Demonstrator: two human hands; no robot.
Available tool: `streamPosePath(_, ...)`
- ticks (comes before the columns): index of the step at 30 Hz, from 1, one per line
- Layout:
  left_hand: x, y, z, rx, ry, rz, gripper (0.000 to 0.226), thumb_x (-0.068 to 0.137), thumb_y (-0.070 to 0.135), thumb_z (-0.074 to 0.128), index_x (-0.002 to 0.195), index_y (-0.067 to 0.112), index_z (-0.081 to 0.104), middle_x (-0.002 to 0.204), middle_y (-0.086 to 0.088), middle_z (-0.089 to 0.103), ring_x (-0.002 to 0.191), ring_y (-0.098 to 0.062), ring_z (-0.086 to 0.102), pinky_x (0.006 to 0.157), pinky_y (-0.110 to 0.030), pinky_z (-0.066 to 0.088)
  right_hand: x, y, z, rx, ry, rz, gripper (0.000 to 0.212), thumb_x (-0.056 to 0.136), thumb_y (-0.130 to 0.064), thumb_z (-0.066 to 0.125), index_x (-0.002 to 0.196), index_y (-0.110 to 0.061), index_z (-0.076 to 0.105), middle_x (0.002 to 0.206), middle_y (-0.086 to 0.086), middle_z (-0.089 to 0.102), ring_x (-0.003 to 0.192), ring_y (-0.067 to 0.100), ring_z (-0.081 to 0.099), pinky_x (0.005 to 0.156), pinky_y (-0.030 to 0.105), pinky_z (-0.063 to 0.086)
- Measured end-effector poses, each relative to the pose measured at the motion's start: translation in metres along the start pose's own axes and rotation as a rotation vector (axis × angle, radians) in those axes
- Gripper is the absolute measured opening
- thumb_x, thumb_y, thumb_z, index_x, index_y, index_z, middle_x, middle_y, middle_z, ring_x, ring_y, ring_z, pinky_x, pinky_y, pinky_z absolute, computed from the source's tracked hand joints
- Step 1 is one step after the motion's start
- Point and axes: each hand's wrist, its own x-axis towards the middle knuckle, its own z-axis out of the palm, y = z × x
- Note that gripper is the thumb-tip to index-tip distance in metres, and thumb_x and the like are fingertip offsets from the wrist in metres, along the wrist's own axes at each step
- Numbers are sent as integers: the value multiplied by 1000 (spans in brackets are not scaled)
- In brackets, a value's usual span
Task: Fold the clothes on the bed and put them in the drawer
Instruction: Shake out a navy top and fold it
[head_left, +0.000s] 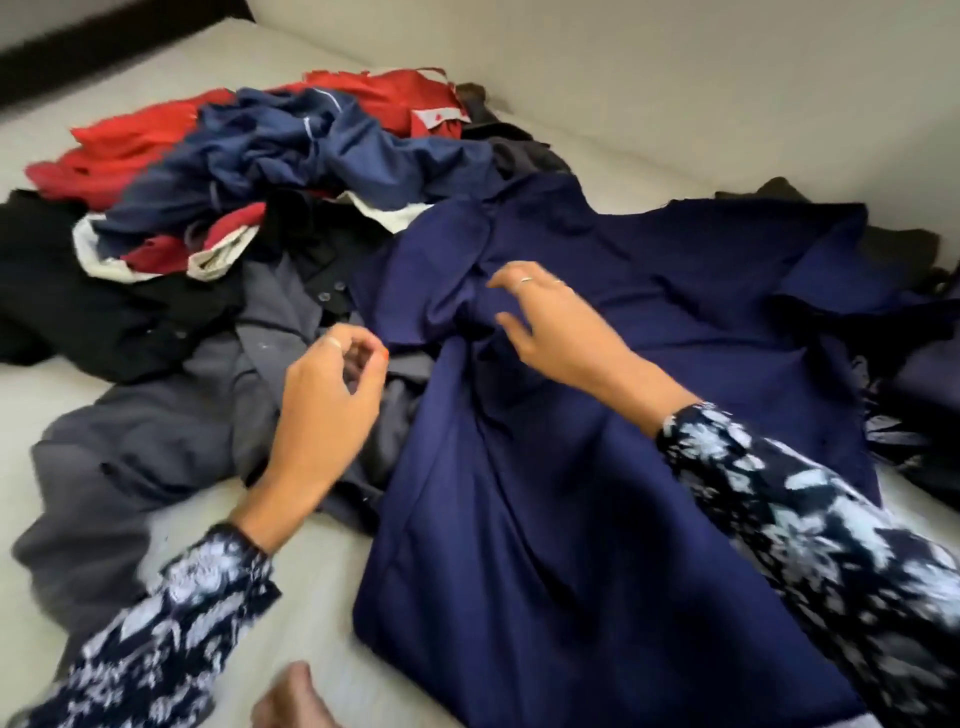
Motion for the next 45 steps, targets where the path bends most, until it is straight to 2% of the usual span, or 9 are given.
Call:
streamPosePath(5,-58,-8,-10,-27,-70,-228,22,87,31,67,76,15,56,58,8,54,58,-19,55,63,-35,47,39,-55,53,20,-111,-31,53,92,-14,53,142,-7,37,147,11,35,123,36,49,98,49,43)
streamPosePath(9,-96,-19,-5,147,-228,-217,39,79,53,67,81,17,55,75,-2,60,80,-26,59,72,-38,46,51,-80,86,-221,-108,179,69,93,-18,56,151,-11,19,146,12,30,119,36,48,83,48,48)
streamPosePath(15,-134,-13,3,381,-171,68,28,76,32,77,87,9,66,84,-7,60,80,-32,58,62,-41,51,74,-101,86,-374,-114,273,32,90,1,45,121,-2,51,128,16,48,117,36,49,84,43,43)
streamPosePath(23,-134,-5,-12,-122,-86,206,36,95,30,48,115,9,70,121,3,65,114,-8,57,99,-21,44,112,-74,39,540,254,676,15,88,-10,50,93,-8,64,96,11,64,94,30,62,82,37,49)
streamPosePath(28,-127,33,-18,52,-115,240,29,93,39,44,85,18,62,55,-3,60,51,-30,59,39,-33,44,99,-24,-31,1190,568,798,12,96,-11,47,87,-16,53,79,4,53,65,15,52,53,24,46)
streamPosePath(30,-127,53,-17,208,-170,247,25,86,45,49,87,23,63,50,-5,59,46,-29,58,36,-28,39,72,4,-45,1283,712,864,9,95,-15,49,97,-15,58,83,5,59,68,18,56,53,24,49)
streamPosePath(36,-159,95,17,467,-824,184,69,93,41,50,149,23,13,127,-10,56,116,-33,55,92,-43,36,-51,61,-48,1294,543,1096,47,104,-32,33,144,-7,30,134,19,50,104,27,58,64,29,51)
streamPosePath(41,-171,89,28,602,-746,279,68,97,37,45,151,23,8,121,-6,62,112,-31,57,94,-44,33,-105,66,-64,1233,436,1044,35,102,-22,43,132,-4,40,106,22,60,85,24,65,65,26,56)
streamPosePath(45,-169,79,19,670,-657,311,69,77,55,66,137,29,45,91,4,71,88,-20,65,73,-39,34,-108,60,-69,921,292,961,21,99,-21,52,116,-9,50,95,10,60,79,19,64,72,25,55)
